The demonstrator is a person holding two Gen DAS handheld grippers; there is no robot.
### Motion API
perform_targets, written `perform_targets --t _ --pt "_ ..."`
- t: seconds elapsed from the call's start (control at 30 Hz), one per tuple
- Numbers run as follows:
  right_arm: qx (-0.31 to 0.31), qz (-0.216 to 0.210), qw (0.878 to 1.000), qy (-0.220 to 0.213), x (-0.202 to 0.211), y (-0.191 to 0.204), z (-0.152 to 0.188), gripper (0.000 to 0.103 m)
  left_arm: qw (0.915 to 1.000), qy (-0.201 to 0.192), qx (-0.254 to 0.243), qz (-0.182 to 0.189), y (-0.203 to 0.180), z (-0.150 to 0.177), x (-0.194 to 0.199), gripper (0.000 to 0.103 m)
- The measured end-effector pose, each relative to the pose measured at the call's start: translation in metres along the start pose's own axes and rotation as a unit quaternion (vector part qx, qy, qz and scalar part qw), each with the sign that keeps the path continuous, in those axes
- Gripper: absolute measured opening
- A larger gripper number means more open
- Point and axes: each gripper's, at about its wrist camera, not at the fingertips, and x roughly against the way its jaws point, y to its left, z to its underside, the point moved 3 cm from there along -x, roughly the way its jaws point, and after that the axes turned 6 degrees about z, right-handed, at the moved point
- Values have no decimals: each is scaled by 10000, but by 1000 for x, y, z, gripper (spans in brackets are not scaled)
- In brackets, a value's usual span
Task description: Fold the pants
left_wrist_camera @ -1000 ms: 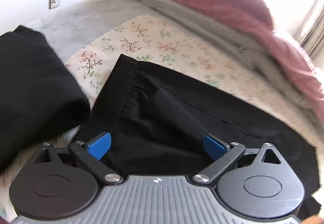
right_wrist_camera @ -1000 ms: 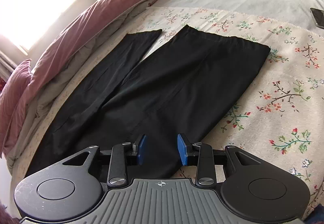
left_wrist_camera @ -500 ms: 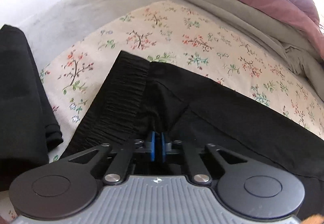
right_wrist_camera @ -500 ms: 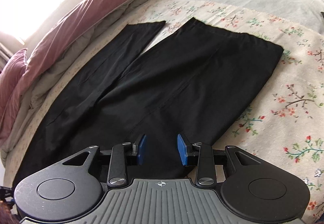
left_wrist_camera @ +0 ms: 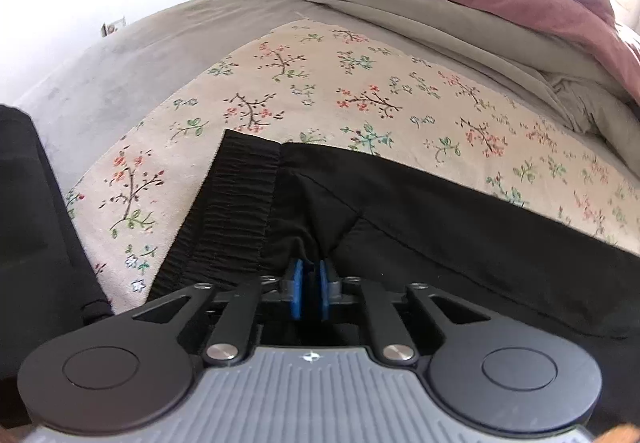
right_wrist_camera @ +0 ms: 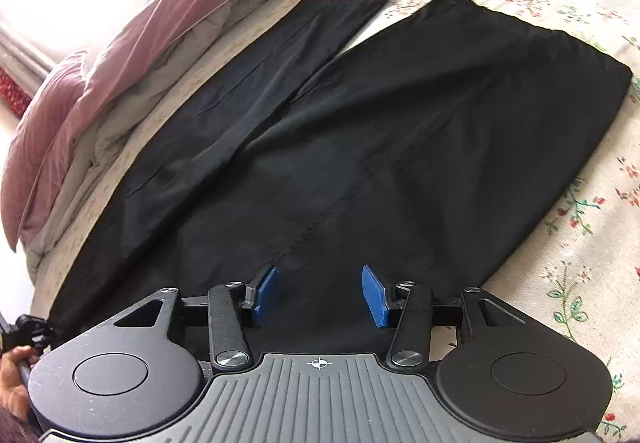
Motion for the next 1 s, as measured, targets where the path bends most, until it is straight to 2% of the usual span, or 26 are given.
perform_targets --t 0.03,0.07,0.1,0.13,0.2,0.27,0.37,0.43,0.53,0.6,0.67,0.73,0.8,0.87,0.93,0.97,1.0 --pt "97 -54 9999 35 1 4 -2 52 10000 1 54 37 2 -3 4 54" --pt "206 -111 9997 67 2 8 -4 55 9999 -13 81 74 5 -6 8 65" --pt "349 -150 9992 77 3 13 -7 57 9999 -32 53 116 5 -9 11 70" --pt "499 -136 9986 58 4 18 -10 59 9999 -17 -20 159 4 -12 11 72" --pt "927 -31 9957 24 5 31 -18 69 9991 184 -301 251 1 -17 10 76" --pt "1283 -102 9917 53 6 40 -30 70 9974 397 -569 210 -3 -21 5 82" --pt "1494 -320 9882 89 0 44 -71 71 9961 460 -721 225 -5 -29 1 91" --pt "1587 -338 9867 -71 -9 44 -102 76 9960 426 -696 365 -5 -35 0 93" --pt "1923 72 9805 -411 -35 42 -155 79 9945 458 -820 459 -9 -39 -5 93" --pt "2142 501 9738 -578 -60 40 -190 79 9945 528 -827 354 -9 -40 -9 94" --pt "2108 708 9734 -545 -82 36 -217 79 9952 487 -839 133 -5 -41 -13 94" --pt "2102 698 9742 -433 -107 39 -243 79 9949 466 -894 1 -1 -42 -15 96" --pt "2275 890 9687 -438 -130 44 -265 79 9954 472 -829 -105 6 -44 -20 96" --pt "2514 1354 9565 -603 -149 44 -283 79 9963 450 -718 -162 12 -45 -25 96" --pt "2317 1912 9520 -596 -168 30 -298 79 9963 440 -733 -126 14 -44 -31 87" --pt "2114 2003 9555 -478 -177 22 -302 79 9961 416 -774 -75 13 -43 -34 61" --pt "1908 1931 9619 -320 -184 13 -301 76 9964 319 -778 -70 12 -41 -35 26"
